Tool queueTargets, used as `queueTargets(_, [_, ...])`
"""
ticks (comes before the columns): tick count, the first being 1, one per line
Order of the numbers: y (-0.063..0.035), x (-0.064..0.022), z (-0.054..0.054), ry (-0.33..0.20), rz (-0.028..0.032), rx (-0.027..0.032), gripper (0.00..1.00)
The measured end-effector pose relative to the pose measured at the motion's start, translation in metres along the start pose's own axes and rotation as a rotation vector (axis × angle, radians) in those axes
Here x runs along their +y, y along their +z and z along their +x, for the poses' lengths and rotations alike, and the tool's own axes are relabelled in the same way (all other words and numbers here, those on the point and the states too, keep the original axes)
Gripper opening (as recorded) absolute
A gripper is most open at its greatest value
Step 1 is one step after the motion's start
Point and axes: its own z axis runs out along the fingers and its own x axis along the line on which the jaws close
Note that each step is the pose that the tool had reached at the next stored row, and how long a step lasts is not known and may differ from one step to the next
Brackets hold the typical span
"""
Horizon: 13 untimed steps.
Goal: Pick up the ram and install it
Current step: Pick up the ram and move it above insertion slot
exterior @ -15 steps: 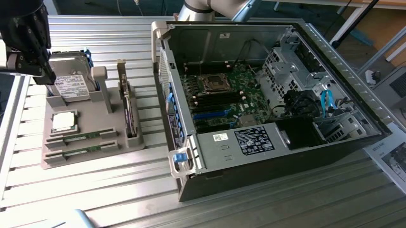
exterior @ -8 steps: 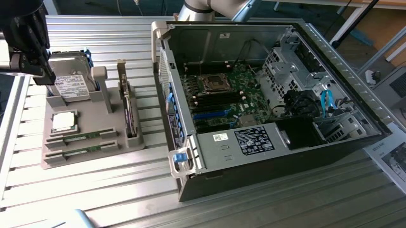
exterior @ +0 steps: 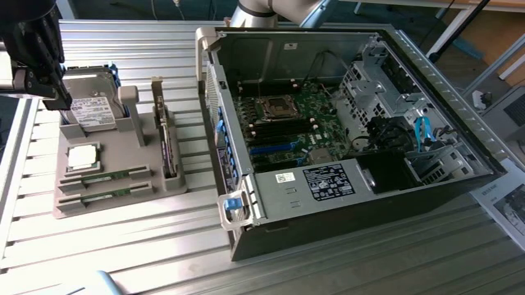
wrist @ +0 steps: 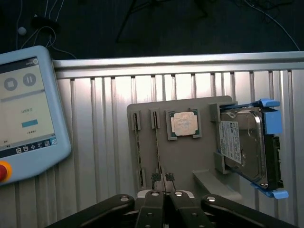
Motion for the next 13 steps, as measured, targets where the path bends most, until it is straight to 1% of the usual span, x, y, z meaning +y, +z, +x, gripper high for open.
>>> queueTargets(10, [0.0,0.0,0.0,-0.008,-0.0001,0.0009,0.1])
queueTargets(13, [0.0,0.0,0.0,-0.012,-0.0001,0.0035,0.1])
